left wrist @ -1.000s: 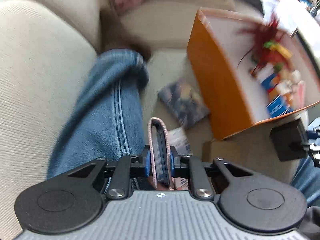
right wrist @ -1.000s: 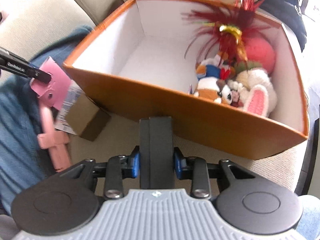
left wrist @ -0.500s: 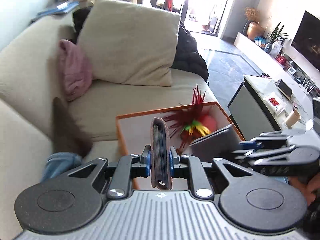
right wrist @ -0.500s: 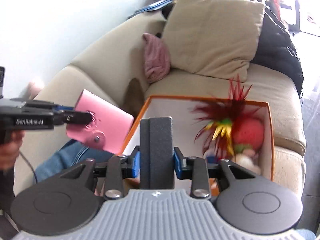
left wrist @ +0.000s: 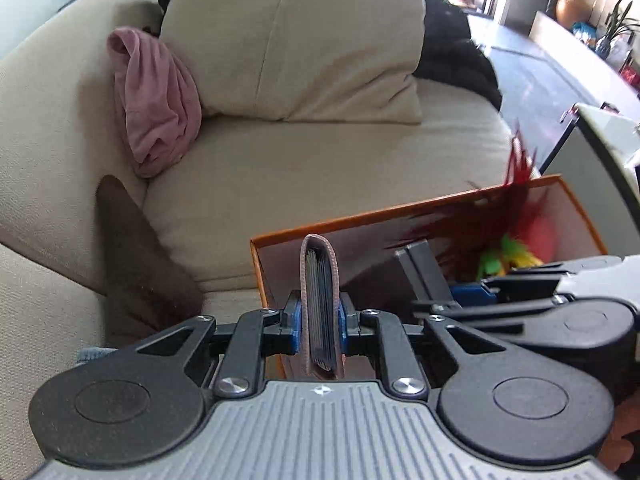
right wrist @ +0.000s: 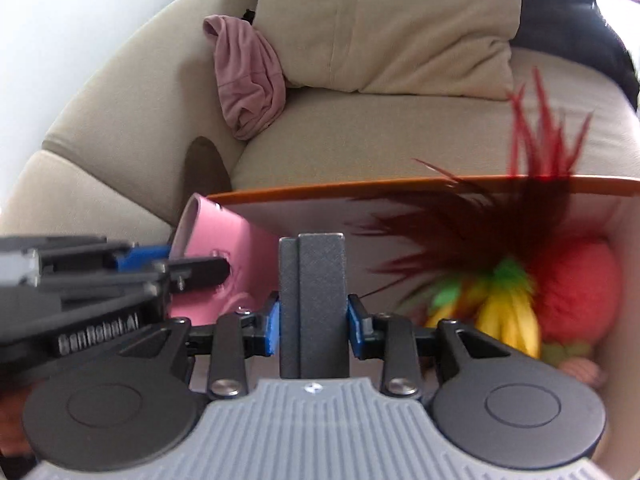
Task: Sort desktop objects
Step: 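Carry the wallet and black case over the box with both tools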
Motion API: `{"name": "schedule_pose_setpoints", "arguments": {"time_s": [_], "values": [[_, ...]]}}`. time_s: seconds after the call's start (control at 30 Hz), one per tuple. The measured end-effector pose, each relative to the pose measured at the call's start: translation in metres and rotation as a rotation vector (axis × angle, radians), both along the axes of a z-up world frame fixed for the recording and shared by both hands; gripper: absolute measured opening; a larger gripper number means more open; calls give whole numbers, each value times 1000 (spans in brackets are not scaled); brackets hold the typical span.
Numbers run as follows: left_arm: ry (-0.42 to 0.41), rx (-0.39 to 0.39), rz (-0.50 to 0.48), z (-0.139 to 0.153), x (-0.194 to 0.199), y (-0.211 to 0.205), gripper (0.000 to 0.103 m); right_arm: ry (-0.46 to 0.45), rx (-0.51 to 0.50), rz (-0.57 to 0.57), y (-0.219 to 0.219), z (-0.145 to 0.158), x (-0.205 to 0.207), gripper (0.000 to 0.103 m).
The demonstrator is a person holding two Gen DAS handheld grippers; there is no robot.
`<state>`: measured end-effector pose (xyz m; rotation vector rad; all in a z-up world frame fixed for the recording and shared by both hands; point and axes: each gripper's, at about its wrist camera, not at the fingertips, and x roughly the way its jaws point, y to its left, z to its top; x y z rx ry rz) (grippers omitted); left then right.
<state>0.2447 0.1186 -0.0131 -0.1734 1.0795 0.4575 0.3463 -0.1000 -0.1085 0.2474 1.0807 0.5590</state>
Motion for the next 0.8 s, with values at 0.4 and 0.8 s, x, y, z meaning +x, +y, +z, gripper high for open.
{"name": "schedule_pose_setpoints", "arguments": {"time_s": [0.4, 0.8], "values": [[89, -99, -81, 5, -20, -14, 19, 99, 7, 67, -8, -5, -25, 35], [203, -157, -81, -3, -54, -42, 20, 237, 26, 82, -10, -22, -65, 35]]}}
